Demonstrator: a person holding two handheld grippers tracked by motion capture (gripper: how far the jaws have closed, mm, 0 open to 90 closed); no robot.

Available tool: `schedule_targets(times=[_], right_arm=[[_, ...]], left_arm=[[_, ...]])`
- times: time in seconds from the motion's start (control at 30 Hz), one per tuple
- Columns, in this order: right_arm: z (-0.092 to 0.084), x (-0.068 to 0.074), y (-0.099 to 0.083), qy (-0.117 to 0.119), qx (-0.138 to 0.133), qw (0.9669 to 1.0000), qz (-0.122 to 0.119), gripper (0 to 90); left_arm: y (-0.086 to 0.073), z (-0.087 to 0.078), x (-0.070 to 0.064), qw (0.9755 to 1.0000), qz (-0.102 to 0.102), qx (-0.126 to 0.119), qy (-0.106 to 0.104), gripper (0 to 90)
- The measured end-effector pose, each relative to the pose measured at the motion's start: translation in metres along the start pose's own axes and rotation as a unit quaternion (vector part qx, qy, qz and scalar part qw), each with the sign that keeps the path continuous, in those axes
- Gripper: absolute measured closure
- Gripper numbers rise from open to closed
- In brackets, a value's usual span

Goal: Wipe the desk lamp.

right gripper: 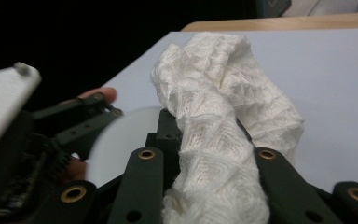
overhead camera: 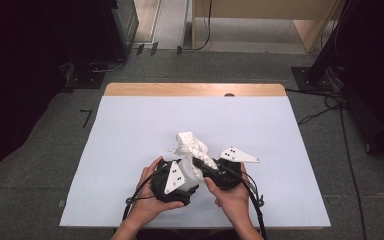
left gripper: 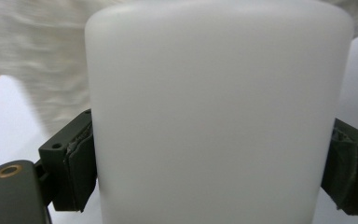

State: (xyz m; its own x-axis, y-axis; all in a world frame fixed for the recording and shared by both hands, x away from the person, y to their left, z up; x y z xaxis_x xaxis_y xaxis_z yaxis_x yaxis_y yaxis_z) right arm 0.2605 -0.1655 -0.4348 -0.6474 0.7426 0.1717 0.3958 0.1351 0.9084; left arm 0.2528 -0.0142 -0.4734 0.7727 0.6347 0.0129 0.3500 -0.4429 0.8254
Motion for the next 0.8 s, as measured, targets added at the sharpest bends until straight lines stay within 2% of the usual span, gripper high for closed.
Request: schedule_targets(times=[0.1,0.23,0.3,0.4,0.53,0.63,0.7,0.8], right_arm=[[-0.004,0.000,-0.002,-0.001,0.010,0.9999,0.002,74.3],[-0.008,0.016,0.006,0.032,-0.007,0.9994,-0.014,74.2],[-0.008,0.022,0.009,0.045,-0.018,0.9987,-0.013,74.0],[-0.003,0.021,0.010,0.036,-0.025,0.9989,-0.014,73.5],[0.002,0.002,0.002,0.006,-0.010,0.9999,0.003,73.5],[0.000,-0.005,-0.003,0.000,0.002,0.9999,0.013,73.8],[-0.002,-0.002,-0.002,0.003,0.004,1.0000,0.006,73.9],[-0.003,0.010,0.003,0.031,-0.008,0.9995,-0.007,73.8]], left_arm=[[0.000,0.000,0.000,1.0000,0.001,-0.001,-0.001,8.6],[0.000,0.000,0.000,1.0000,0.000,-0.001,0.000,8.6],[0.000,0.000,0.000,1.0000,0.000,-0.003,0.001,8.6],[-0.001,0.000,-0.001,1.0000,0.005,-0.003,0.002,8.6],[-0.001,-0.001,0.001,1.0000,0.000,-0.002,-0.003,8.6],[-0.001,-0.001,0.003,1.0000,-0.004,-0.002,-0.008,8.6],[-0.001,-0.001,0.003,0.9999,-0.007,-0.002,-0.008,8.6],[-0.001,-0.001,0.002,1.0000,-0.004,-0.003,-0.006,8.6]])
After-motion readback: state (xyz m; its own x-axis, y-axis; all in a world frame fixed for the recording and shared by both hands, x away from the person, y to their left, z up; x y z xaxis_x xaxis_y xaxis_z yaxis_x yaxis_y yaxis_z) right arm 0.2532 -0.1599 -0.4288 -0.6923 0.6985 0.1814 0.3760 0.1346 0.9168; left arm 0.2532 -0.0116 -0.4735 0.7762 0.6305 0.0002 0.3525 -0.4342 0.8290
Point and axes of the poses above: each handheld gripper's, and its own axes: z roughly forward along the jaws, y roughly out of its top, x roughly to its left, the point moved 4 cm from there along z, roughly forward along the jaws, and after that the axes turned 13 degrees about -z, right-handed, at the moved point
